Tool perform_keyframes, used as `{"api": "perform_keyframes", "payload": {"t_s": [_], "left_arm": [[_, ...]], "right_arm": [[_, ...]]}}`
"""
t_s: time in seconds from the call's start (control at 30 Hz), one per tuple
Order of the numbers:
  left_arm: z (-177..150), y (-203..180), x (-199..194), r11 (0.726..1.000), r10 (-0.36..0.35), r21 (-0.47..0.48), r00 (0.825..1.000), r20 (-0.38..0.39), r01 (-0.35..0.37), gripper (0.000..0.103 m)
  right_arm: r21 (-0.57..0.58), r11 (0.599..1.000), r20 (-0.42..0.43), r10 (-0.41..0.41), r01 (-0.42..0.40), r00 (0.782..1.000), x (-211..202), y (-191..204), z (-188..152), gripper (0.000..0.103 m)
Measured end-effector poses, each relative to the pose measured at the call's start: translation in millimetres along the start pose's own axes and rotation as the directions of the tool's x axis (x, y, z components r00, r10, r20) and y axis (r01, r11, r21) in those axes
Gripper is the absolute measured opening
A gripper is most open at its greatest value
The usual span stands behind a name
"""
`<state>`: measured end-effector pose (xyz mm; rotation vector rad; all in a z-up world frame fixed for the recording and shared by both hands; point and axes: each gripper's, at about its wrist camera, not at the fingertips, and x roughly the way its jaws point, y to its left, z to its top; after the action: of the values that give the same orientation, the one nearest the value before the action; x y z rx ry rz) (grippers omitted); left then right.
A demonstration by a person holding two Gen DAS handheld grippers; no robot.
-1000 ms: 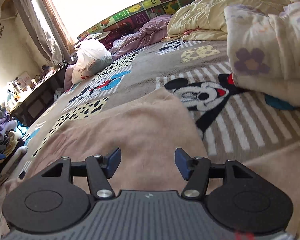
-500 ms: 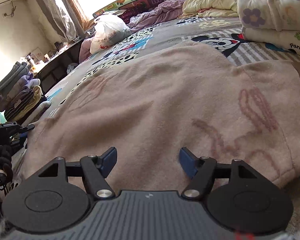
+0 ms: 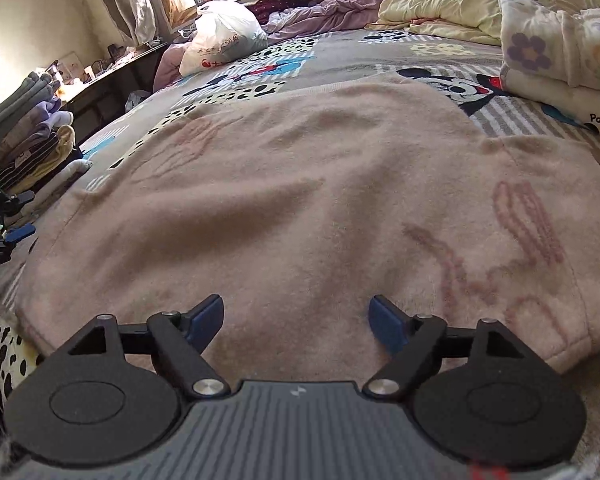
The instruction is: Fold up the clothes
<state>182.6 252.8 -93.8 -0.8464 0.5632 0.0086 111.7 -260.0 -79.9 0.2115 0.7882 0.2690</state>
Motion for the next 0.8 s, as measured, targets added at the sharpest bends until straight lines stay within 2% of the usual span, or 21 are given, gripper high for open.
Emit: {"api": "perform_keyframes", "payload": {"t_s": [0.07,0.1,0.13,0.2,0.23,0.27,0.3,0.37,0.4,0.43,0.47,0.5,0.53,0.57,0.6,0.67,0.73,0.8], "left_arm": [[0,-5,11,1.0,-0.015,0.026,1.0,-0.013,0.016,0.063],[0,-8,16,0.999,-0.023,0.042,1.0,-0.018,0.024,0.057],[0,-13,15,0.994,-0.057,0.088,0.998,-0.005,0.057,0.01],[-2,-24,10,0.974,-0.134,0.188,0.991,0.021,0.128,0.006],[-7,-36,2,0.95,-0.131,0.295,0.989,0.065,0.106,0.006],[-12,-48,-8,0.912,-0.127,0.404,0.985,0.115,0.071,0.006],[-18,-60,-17,0.862,-0.129,0.506,0.978,0.164,0.029,0.006],[-29,-85,-35,0.729,-0.15,0.681,0.954,0.259,-0.07,0.007],[-35,-90,-28,0.667,-0.052,0.723,0.958,0.283,-0.178,0.009],[-39,-89,-16,0.629,0.055,0.733,0.955,0.292,-0.26,0.021],[-43,-87,-3,0.585,0.16,0.738,0.94,0.3,-0.335,0.023],[-40,-81,-3,0.61,0.174,0.715,0.938,0.301,-0.342,0.023],[-33,-77,-8,0.652,0.175,0.679,0.938,0.298,-0.337,0.027],[-26,-74,-13,0.694,0.176,0.64,0.939,0.295,-0.331,0.036],[-18,-71,-19,0.724,0.179,0.6,0.933,0.313,-0.34,0.041],[-2,-63,-31,0.791,0.152,0.53,0.936,0.317,-0.307,0.041],[8,-54,-40,0.868,0.083,0.452,0.959,0.273,-0.204,0.041],[8,-50,-41,0.92,-0.031,0.389,0.977,0.209,-0.053,0.041]], "right_arm": [[-0.005,1.0,-0.002,-0.004,0.004,1.0,0,1,-1,0.081],[-0.011,1.0,-0.004,-0.006,0.006,1.0,1,1,-1,0.082],[-0.021,1.0,-0.008,-0.008,0.008,1.0,2,2,-1,0.082],[-0.033,0.999,-0.015,-0.01,0.009,1.0,4,4,-1,0.085],[-0.038,0.999,-0.018,-0.011,0.01,1.0,5,5,-1,0.086],[-0.045,0.999,-0.021,-0.012,0.011,1.0,6,6,-1,0.088],[-0.051,0.999,-0.023,-0.014,0.013,1.0,7,8,-1,0.091],[-0.065,0.998,-0.027,-0.018,0.016,0.999,10,12,-1,0.096],[-0.073,0.997,-0.027,-0.021,0.019,0.999,12,14,-2,0.099],[-0.081,0.996,-0.027,-0.025,0.023,0.999,14,16,-3,0.1],[-0.089,0.996,-0.026,-0.032,0.029,0.999,15,18,-3,0.102],[-0.098,0.994,-0.025,-0.04,0.038,0.999,17,21,-4,0.103],[-0.106,0.993,-0.026,-0.048,0.045,0.999,18,23,-4,0.103],[-0.111,0.993,-0.027,-0.054,0.05,0.998,18,24,-3,0.103],[-0.114,0.992,-0.029,-0.057,0.053,0.998,18,25,-3,0.103],[-0.113,0.992,-0.029,-0.056,0.052,0.998,15,25,-2,0.101],[-0.115,0.992,-0.02,-0.055,0.052,0.998,10,27,-1,0.095],[-0.135,0.99,0.002,-0.042,0.042,0.999,4,34,0,0.085]]}}
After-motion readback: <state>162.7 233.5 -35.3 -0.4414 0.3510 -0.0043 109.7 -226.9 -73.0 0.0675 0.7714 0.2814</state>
